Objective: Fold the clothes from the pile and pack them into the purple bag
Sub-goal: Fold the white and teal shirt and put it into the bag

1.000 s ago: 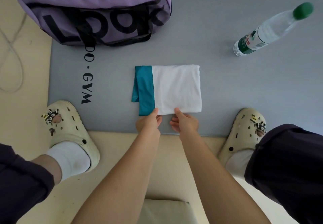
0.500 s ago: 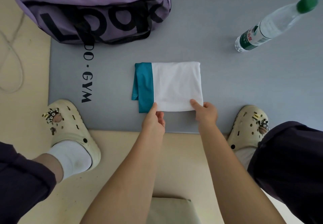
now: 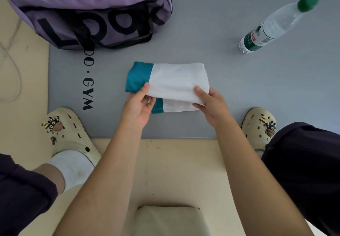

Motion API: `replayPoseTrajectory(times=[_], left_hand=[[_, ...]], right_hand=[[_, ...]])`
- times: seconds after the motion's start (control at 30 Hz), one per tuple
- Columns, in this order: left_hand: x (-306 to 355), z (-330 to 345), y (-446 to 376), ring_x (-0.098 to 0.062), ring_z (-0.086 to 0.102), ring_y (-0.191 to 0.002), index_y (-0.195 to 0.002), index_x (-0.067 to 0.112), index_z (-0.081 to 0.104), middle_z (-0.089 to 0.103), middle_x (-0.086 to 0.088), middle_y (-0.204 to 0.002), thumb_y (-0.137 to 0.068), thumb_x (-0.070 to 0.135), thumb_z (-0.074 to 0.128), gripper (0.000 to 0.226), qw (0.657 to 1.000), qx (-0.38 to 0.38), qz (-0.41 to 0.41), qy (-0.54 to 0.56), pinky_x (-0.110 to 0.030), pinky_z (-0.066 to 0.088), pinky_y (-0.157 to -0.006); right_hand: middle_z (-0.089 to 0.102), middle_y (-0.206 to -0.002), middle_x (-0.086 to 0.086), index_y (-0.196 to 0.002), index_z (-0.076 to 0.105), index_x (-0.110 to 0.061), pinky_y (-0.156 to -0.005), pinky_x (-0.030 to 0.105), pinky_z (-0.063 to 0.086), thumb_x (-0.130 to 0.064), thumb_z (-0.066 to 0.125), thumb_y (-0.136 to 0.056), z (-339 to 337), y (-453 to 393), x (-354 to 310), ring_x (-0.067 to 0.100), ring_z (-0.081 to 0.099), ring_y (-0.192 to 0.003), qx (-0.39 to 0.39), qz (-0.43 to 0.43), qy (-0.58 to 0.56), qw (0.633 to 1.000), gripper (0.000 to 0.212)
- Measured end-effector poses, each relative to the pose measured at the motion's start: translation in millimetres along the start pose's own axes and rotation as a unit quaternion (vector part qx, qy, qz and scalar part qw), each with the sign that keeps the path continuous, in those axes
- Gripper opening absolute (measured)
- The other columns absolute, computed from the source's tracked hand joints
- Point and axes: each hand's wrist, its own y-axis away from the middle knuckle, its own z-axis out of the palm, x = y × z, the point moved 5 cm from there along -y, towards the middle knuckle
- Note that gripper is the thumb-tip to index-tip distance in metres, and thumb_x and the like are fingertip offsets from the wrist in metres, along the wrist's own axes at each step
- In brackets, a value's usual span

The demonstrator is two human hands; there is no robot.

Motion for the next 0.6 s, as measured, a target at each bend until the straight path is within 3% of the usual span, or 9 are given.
replayPoseTrajectory(times=[0.1, 0.2, 0.27, 0.33, 0.47, 0.6], left_hand=[[-15.6, -24.0, 0.9, -0.018, 0.070, -0.090, -0.114, 0.010, 0.064, 0.073, -0.005, -0.107, -0.086, 0.006, 0.072, 0.029, 0.990, 0.071, -0.042, -0.111, -0.026, 0.058, -0.068], [-33.3, -47.2, 3.2, -0.021, 0.070, -0.086, -0.116, 0.006, 0.063, 0.071, -0.010, -0.111, -0.085, 0.006, 0.073, 0.032, 0.965, 0.128, -0.089, -0.210, -0.029, 0.058, -0.074], [-32.7, -56.3, 1.8, -0.019, 0.071, -0.084, -0.114, 0.004, 0.065, 0.073, -0.010, -0.106, -0.086, 0.008, 0.073, 0.029, 0.960, 0.145, -0.078, -0.228, -0.027, 0.058, -0.072], [-27.1, -59.2, -0.5, -0.019, 0.071, -0.081, -0.108, 0.005, 0.066, 0.073, -0.012, -0.106, -0.086, 0.008, 0.073, 0.023, 0.956, 0.153, -0.056, -0.244, -0.026, 0.059, -0.070], [-23.4, -52.2, -2.2, -0.024, 0.073, -0.083, -0.099, 0.008, 0.066, 0.074, -0.012, -0.098, -0.081, 0.023, 0.081, 0.028, 0.941, 0.173, -0.073, -0.282, -0.030, 0.060, -0.067], [-43.3, -44.9, 6.1, -0.028, 0.072, -0.079, -0.097, 0.002, 0.065, 0.072, -0.014, -0.093, -0.078, 0.041, 0.081, 0.046, 0.930, 0.197, -0.171, -0.260, -0.029, 0.058, -0.052]], right_hand=[[0.069, -0.099, 0.003, -0.099, 0.067, -0.011, -0.067, 0.029, 0.057, -0.022, 0.068, -0.089, -8.4, -3.8, 17.0, 0.020, 0.066, -0.091, 0.073, 0.033, 0.081, 0.993, 0.015], [0.064, -0.091, 0.002, -0.095, 0.064, -0.012, -0.064, 0.032, 0.056, -0.029, 0.070, -0.087, -15.5, -9.9, 26.1, 0.017, 0.063, -0.079, 0.124, 0.044, 0.174, 0.976, 0.019], [0.062, -0.084, -0.001, -0.091, 0.063, -0.013, -0.057, 0.029, 0.055, -0.035, 0.071, -0.085, -16.8, -13.8, 23.4, 0.013, 0.061, -0.069, 0.129, 0.027, 0.224, 0.966, 0.024], [0.059, -0.079, -0.003, -0.088, 0.060, -0.014, -0.050, 0.025, 0.045, -0.039, 0.071, -0.084, -17.9, -15.8, 18.9, 0.011, 0.056, -0.062, 0.144, 0.003, 0.297, 0.944, 0.028], [0.050, -0.084, -0.009, -0.097, 0.048, -0.015, -0.050, 0.024, 0.035, -0.046, 0.075, -0.079, -23.1, -11.4, 19.1, 0.006, 0.052, -0.067, 0.204, -0.001, 0.314, 0.927, 0.045], [0.064, -0.087, 0.006, -0.093, 0.056, -0.010, -0.064, 0.031, 0.046, -0.045, 0.073, -0.082, -18.3, -13.0, 29.0, 0.025, 0.061, -0.076, 0.183, 0.042, 0.311, 0.932, 0.040]])
